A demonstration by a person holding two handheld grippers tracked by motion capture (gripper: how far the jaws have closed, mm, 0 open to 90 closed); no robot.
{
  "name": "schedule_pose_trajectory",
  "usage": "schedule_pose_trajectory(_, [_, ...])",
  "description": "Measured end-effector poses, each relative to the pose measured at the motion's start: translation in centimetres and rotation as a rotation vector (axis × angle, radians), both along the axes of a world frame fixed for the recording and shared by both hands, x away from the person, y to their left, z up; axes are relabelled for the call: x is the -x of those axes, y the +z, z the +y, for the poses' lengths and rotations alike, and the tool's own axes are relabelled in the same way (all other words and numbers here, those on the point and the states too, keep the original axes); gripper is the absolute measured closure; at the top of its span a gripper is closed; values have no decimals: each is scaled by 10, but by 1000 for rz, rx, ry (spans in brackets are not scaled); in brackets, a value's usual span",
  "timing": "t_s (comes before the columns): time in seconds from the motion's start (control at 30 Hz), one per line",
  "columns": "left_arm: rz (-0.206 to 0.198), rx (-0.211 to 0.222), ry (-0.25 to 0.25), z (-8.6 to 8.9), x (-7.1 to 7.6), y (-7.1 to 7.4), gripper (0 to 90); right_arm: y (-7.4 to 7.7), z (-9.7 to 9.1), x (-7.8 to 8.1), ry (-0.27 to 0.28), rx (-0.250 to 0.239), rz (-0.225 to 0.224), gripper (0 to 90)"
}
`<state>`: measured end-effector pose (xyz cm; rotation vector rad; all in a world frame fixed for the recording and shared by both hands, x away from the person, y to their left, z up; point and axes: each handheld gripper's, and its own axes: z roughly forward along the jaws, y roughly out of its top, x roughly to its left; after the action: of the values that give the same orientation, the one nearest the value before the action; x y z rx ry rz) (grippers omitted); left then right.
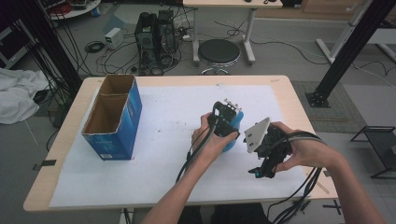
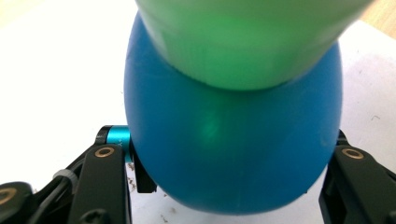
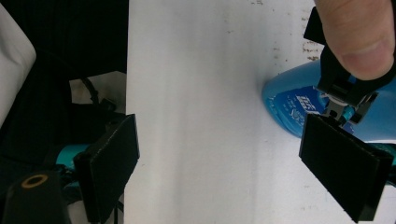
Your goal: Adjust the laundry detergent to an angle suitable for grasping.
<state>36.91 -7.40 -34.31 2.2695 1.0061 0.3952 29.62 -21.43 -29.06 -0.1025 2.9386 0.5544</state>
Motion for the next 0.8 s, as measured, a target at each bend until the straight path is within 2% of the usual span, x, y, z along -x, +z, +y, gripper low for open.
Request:
schedule_pose_trajectory(0.03, [7, -16, -9, 2, 0, 1, 433, -1, 0, 0, -5, -2, -1, 113])
schedule_pose_trajectory(0.13, [4, 0, -1, 1, 0, 0, 434, 0, 0, 0, -3, -2, -2, 113])
schedule_pose_trajectory(0.17, [8, -17, -11, 2, 0, 1, 436, 0, 0, 0, -6, -2, -1, 114])
schedule_pose_trajectory(0.3, [1, -1, -4, 1, 0, 0, 438, -1, -1, 0, -8, -1, -5, 114])
schedule_pose_trajectory(0.43, [0, -10, -14, 2, -1, 1, 439, -2, -1, 0, -10, 0, -4, 114])
schedule_pose_trajectory(0.63, [1, -1, -24, 1, -1, 1, 441, -2, -1, 0, -15, 0, -3, 113])
schedule_pose_trajectory(0.67, [-7, -18, -33, 2, -1, 1, 442, -3, -2, -1, -12, -3, -5, 113])
schedule_pose_trajectory(0.8, [-17, -19, -43, 1, 0, 1, 443, -2, -2, -1, -15, -1, -5, 113])
